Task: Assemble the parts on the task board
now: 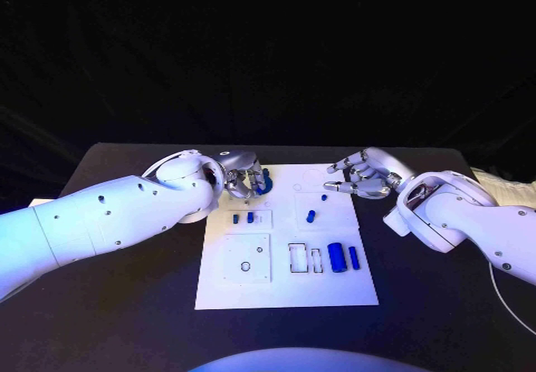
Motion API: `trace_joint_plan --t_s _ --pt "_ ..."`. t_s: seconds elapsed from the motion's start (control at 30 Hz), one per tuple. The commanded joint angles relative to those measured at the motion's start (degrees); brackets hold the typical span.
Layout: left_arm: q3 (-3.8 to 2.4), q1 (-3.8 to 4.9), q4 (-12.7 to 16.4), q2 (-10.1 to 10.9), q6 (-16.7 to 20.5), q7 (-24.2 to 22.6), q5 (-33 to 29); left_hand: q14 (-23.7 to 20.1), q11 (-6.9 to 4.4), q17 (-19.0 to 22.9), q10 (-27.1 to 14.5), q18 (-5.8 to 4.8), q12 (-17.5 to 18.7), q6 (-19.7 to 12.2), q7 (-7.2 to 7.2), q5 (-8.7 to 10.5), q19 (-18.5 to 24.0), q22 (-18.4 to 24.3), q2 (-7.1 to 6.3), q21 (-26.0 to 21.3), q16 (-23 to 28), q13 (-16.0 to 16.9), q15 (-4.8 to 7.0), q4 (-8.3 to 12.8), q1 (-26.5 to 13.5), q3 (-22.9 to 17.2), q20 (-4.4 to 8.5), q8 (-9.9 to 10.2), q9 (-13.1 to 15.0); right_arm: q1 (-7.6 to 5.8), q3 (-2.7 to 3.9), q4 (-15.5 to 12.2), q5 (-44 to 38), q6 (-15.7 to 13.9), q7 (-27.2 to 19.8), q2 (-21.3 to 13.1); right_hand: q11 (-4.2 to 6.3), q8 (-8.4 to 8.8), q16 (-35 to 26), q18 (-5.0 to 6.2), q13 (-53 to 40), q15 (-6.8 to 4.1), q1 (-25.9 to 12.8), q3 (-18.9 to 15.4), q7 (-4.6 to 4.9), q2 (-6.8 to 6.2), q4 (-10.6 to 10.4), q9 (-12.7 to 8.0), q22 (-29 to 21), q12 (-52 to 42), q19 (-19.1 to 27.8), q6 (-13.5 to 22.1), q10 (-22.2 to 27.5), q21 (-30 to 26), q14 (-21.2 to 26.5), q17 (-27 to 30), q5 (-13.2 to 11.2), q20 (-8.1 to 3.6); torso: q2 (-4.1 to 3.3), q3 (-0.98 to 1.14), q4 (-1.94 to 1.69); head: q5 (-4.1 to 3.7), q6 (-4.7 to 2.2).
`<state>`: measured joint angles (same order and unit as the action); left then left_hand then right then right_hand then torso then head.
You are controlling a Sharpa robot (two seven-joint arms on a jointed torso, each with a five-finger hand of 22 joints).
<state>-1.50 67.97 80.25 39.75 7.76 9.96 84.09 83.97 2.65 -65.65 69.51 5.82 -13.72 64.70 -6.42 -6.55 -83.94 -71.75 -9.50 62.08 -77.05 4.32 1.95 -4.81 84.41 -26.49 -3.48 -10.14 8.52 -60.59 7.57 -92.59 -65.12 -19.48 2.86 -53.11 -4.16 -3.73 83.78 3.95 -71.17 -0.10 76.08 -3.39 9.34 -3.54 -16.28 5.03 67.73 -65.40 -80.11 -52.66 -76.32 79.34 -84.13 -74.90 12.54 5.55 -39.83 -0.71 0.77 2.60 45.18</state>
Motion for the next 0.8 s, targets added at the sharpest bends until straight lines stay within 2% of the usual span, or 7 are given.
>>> trace_joint_plan --t_s 0.03,0.17,0.37,0.63,0.8 --pt "-0.22 0.18 0.93 1.30 0.78 0.61 -6.18 2.03 -0.07 0.05 0.46 -0.73 0.19 0.24 -0.29 0.26 -2.13 -0.05 -0.05 0.37 -0.05 0.06 0.26 0.11 -0.55 -0.38 0.28 0.22 -0.05 0.06 0.00 0.00 -0.19 0.79 -0.38 -0.05 0.01 -0.05 -0.32 0.51 -0.07 -0.26 0.14 -0.47 -0.13 0.52 0.03 0.09 0.01 -0.02 0.35 -0.28 0.06 -0.34 -3.46 -4.53 0.20 0.04 0.23 0.11 -0.32 -0.15 0.10" --pt "-0.35 0.23 1.28 2.47 -0.75 1.41 -6.40 1.98 -0.03 0.31 0.66 -0.75 0.58 0.36 -0.34 0.29 -2.10 -0.22 -0.26 0.53 0.00 0.10 0.21 0.40 -0.75 -0.51 0.25 0.43 -0.14 0.06 0.00 0.02 -0.19 0.88 -0.33 -0.11 0.01 -0.05 -0.32 0.51 -0.07 -0.26 0.14 -0.47 -0.13 0.52 0.03 0.09 0.01 -0.02 0.35 -0.28 0.06 -0.34 -3.46 -4.53 0.20 0.04 0.30 0.06 -0.52 -0.24 0.24" --pt "-0.25 0.16 0.86 3.15 -3.03 2.24 -4.63 1.96 0.01 0.38 0.71 -0.77 0.77 0.35 -0.35 0.31 -2.08 -0.32 -0.39 0.63 0.00 0.12 0.18 0.48 -0.93 -0.52 0.22 0.56 -0.20 0.09 -0.01 0.06 -0.18 0.91 -0.33 -0.10 0.01 -0.05 -0.32 0.51 -0.07 -0.26 0.14 -0.47 -0.13 0.52 0.03 0.09 0.01 -0.02 0.35 -0.28 0.06 -0.34 -3.46 -4.53 0.20 0.04 0.26 0.06 -0.34 -0.03 0.28" --pt "0.25 -0.19 0.08 2.88 -4.05 2.26 -3.78 1.92 0.01 0.59 0.87 -0.77 0.98 0.45 -0.33 0.35 -2.04 -0.41 -0.58 0.69 0.06 0.16 0.17 0.58 -1.17 -0.48 0.19 0.67 -0.25 0.18 -0.01 0.05 -0.18 0.96 -0.38 -0.03 0.01 -0.05 -0.32 0.51 -0.07 -0.26 0.14 -0.47 -0.13 0.52 0.03 0.09 0.01 -0.02 0.35 -0.28 0.06 -0.34 -3.46 -4.53 0.20 0.04 0.20 0.08 -0.35 0.19 0.16" --pt "0.44 -0.42 -0.48 2.33 -3.70 2.00 -2.58 1.91 -0.01 0.65 0.98 -0.75 1.10 0.51 -0.31 0.36 -2.00 -0.38 -0.65 0.60 0.06 0.19 0.17 0.65 -1.28 -0.49 0.18 0.74 -0.28 0.22 -0.01 0.05 -0.18 1.00 -0.39 0.04 0.01 -0.05 -0.32 0.51 -0.07 -0.26 0.14 -0.47 -0.13 0.52 0.03 0.09 0.01 -0.02 0.35 -0.28 0.06 -0.34 -3.46 -4.53 0.20 0.04 0.18 0.05 -0.24 0.19 0.27"
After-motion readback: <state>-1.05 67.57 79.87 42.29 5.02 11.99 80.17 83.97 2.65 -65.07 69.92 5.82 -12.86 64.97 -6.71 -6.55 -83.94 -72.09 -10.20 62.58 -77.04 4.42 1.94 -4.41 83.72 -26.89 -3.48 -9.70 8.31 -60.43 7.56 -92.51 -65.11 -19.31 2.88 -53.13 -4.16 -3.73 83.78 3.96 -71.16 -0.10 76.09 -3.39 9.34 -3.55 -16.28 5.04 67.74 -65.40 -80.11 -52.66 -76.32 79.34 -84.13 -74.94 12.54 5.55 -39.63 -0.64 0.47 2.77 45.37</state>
